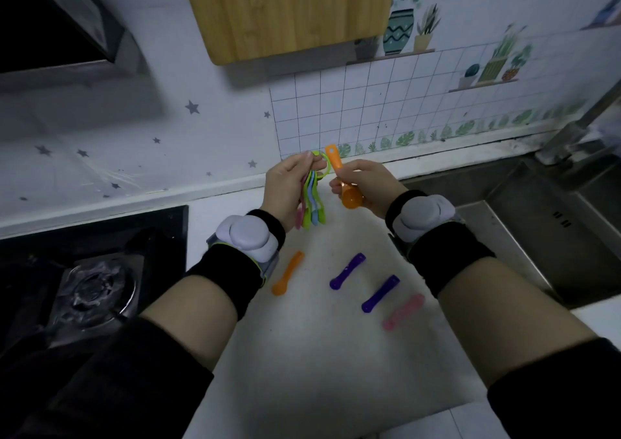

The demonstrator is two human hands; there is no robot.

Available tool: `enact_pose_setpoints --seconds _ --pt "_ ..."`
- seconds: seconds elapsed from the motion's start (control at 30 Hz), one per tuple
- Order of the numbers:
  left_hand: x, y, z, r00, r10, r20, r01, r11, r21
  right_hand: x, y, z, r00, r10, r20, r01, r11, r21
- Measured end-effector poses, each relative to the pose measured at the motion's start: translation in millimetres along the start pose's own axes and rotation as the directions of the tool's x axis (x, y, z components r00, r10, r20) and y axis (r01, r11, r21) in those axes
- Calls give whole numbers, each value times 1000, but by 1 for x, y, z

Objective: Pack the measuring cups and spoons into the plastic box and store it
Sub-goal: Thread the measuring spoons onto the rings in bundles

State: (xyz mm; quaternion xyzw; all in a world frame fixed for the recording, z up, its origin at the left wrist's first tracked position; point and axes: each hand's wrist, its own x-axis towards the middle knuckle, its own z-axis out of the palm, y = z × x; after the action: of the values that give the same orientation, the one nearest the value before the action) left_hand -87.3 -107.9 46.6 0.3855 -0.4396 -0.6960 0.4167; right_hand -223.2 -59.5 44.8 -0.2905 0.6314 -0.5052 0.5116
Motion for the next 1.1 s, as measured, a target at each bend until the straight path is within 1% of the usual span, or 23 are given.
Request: enact_pose_setpoints --seconds 0.07,0.13,0.17,0.27,0.3,0.43,0.57,0.7,0.77,0.83,0.9,0.97,1.03,1.1 --pt "-5 5 -3 1000 1 -6 -1 1000 0 -7 -8 3 999 -31 45 30 1000 4" --pt "-12 10 -6 1000 16 -3 -16 1000 -1 -17 -15 6 995 -75 64 78 996 -51" --pt "-13 11 -7 1000 21 -3 -21 1000 1 -18 -16 6 994 -87 58 91 994 -65" --pt "-22 20 -11 999 39 3 -39 999 -8 -30 -24 10 994 -105 33 106 994 -16" --pt "-25 23 -12 999 38 2 -38 999 -10 -33 -26 10 994 -107 37 107 994 -24" --pt "-32 30 -15 999 44 2 -44 999 3 -43 -33 10 982 -151 115 173 962 -209" --pt "-36 33 -15 998 59 -3 -59 998 -6 -48 -42 12 959 -273 80 283 894 -346" --pt "-37 34 -16 998 67 -1 -67 997 30 -51 -49 15 929 -340 148 370 824 -429" --pt "-38 35 -16 996 89 8 -89 994 58 -51 -53 16 916 -360 176 397 754 -524" --pt "-37 36 -18 991 131 8 -131 984 119 -52 -61 15 905 -374 202 412 654 -635" --pt "-37 38 -19 986 164 18 -165 975 152 -53 -70 14 899 -375 226 407 524 -748" --pt "-37 39 -19 984 174 28 -176 970 165 -55 -79 14 894 -378 241 383 362 -850" --pt "-37 40 -20 983 181 32 -184 967 176 -57 -88 15 886 -379 267 371 235 -899" --pt "-37 42 -20 980 194 44 -199 963 181 -59 -95 17 885 -365 288 367 169 -915"
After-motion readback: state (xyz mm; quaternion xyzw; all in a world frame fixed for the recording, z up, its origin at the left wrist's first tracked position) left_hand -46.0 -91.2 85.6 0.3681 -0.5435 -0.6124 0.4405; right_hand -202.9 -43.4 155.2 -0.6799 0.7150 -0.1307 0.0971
